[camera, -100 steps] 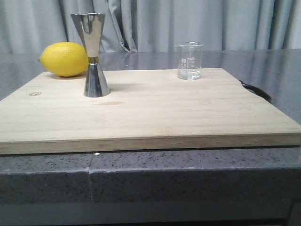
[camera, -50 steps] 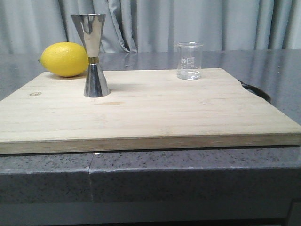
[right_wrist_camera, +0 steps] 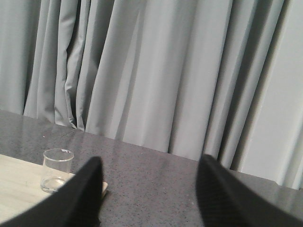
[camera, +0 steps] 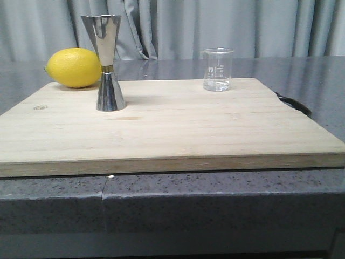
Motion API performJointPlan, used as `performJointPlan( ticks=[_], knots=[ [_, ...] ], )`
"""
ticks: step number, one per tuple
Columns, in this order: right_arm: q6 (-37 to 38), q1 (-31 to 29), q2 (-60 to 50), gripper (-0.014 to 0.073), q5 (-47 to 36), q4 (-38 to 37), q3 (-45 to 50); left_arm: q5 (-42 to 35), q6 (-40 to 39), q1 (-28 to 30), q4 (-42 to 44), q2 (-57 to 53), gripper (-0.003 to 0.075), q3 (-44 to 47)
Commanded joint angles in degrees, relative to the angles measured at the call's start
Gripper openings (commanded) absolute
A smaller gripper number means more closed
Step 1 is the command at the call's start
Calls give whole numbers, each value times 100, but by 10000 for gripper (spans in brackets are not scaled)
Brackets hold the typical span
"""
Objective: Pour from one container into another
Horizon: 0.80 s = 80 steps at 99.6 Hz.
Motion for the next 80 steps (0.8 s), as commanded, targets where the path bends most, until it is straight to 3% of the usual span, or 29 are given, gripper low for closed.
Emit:
performJointPlan(
  ticks=[1, 10, 50, 63, 80],
  knots=[
    [-37, -44, 55, 118, -303, -24, -128, 352, -53, -51, -229, 32, -18, -160],
    [-37, -44, 55, -70, -303, -24, -128, 526, -53, -51, -229, 32, -19, -160],
    [-37, -44, 55, -67, -406, -9, -128, 566, -53, -51, -229, 32, -19, -160],
    [-37, -44, 55, -68, -195, 452, -128, 566, -53, -51, -229, 32, -19, -160],
    [-37, -44, 55, -68, -170, 463, -128, 566, -53, -51, -229, 32, -19, -160]
  ],
)
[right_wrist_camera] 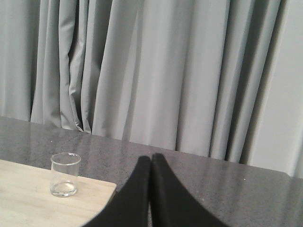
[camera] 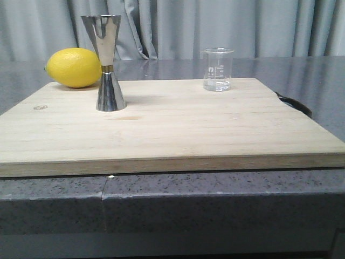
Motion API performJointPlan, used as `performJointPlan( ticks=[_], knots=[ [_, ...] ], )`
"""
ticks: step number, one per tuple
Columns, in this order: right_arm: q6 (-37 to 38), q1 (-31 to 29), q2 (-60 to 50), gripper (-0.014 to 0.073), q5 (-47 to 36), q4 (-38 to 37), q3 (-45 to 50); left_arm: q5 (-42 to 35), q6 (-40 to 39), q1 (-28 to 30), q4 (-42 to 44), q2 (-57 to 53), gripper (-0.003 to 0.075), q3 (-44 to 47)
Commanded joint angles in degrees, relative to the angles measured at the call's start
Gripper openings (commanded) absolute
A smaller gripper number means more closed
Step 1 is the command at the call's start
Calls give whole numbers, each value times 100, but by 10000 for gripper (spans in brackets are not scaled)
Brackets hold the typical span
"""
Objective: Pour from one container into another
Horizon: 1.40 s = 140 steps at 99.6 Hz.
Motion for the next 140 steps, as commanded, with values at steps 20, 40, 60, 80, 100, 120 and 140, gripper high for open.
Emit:
performJointPlan(
  ticks=[20, 40, 60, 80, 100, 120, 140],
  knots=[
    [-29, -44, 55, -68, -183, 48, -133, 117, -53, -353, -229, 32, -19, -169],
    [-29, -44, 55, -68, -183, 48, -133, 43, -53, -999, -229, 32, -19, -169],
    [-29, -44, 55, -68, -183, 48, -133, -46, -53, -1209, -238, 32, -19, -158],
    [-29, -44, 55, -68, -183, 48, -133, -951, -53, -1438, 674, -146, -19, -103],
    [-29, -44, 55, -68, -183, 48, -133, -1439, -1094, -1460, 2425, -717, -19, -114],
    [-29, -44, 55, -68, -183, 48, -133, -1555, -5861, -1460, 7024, -930, -19, -104],
    [-29, -44, 55, -68, -183, 48, -133, -1379, -10053, -1460, 10346, -930, -19, 61]
  ],
)
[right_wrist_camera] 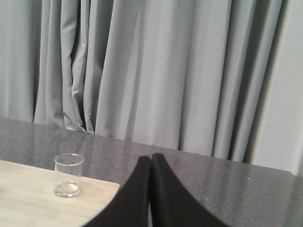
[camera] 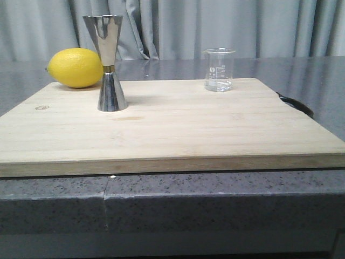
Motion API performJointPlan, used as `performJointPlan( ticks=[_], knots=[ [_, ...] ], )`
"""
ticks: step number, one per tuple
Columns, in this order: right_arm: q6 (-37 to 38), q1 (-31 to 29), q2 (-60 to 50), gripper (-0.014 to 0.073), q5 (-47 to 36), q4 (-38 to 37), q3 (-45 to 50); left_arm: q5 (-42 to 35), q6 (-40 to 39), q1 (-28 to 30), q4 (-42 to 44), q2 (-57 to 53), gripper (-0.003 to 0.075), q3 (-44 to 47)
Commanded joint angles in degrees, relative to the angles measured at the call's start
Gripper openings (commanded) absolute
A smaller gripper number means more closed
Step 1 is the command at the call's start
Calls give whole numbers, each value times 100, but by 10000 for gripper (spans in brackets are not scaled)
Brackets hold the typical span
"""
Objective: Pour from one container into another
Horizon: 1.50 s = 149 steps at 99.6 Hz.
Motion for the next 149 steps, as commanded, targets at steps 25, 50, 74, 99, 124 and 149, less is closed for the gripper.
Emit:
performJointPlan(
  ticks=[25, 50, 74, 99, 124, 149],
  knots=[
    [-16, -44, 55, -68, -198, -34, -133, 103, -74, 82, -279, -163, -19, 76],
    [-16, -44, 55, -68, -198, -34, -133, 190, -74, 82, -322, -163, -19, 76],
    [-16, -44, 55, -68, -198, -34, -133, 190, -74, 82, -322, -163, -19, 76],
    [-16, -44, 55, -68, -198, -34, -133, 190, -74, 82, -322, -163, -19, 76],
    [-16, -44, 55, -68, -198, -23, -133, 190, -74, 82, -322, -163, -19, 76],
    [338, -44, 55, -68, -170, -159, -123, 190, -74, 82, -322, -163, -19, 76]
  ],
)
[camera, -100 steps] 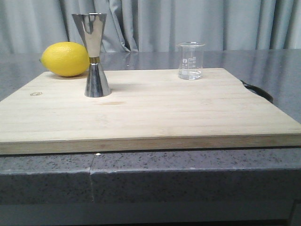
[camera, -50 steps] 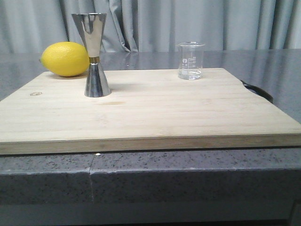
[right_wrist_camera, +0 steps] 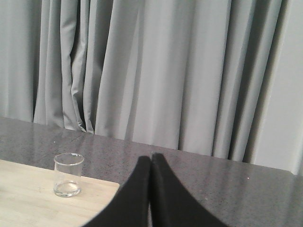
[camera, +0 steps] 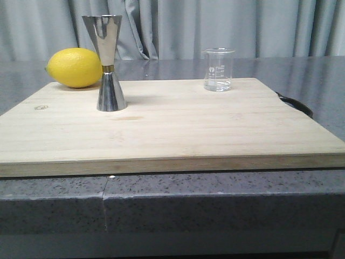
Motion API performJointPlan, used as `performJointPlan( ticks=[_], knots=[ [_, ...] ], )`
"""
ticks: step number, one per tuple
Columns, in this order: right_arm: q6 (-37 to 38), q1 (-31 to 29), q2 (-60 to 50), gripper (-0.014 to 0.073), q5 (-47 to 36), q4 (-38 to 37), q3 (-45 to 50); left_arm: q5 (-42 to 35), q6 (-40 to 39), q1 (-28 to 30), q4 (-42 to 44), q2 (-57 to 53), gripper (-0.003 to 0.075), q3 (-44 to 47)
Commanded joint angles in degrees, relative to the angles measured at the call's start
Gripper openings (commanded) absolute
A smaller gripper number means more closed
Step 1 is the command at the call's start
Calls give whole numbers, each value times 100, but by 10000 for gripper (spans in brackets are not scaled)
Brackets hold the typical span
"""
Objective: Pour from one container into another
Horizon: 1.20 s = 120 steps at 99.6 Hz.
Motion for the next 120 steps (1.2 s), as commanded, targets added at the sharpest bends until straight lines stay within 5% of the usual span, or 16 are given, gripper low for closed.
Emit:
performJointPlan(
  ticks=[1, 20, 54, 84, 120],
  knots=[
    [396, -44, 55, -68, -179, -221, -123, -421, -75, 13, -49, -163, -19, 76],
    [4507, -72, 55, -68, -74, -3965, 1, -421, -75, 13, -49, -163, -19, 76],
    [7248, -986, -427, -68, 210, -5875, 606, -421, -75, 13, -49, -163, -19, 76],
    [7770, -991, -672, -68, 152, -5976, 1467, -421, -75, 13, -49, -163, -19, 76],
    [7821, -1000, -672, -69, 366, -5996, 1463, -421, -75, 13, -49, -163, -19, 76]
  ],
)
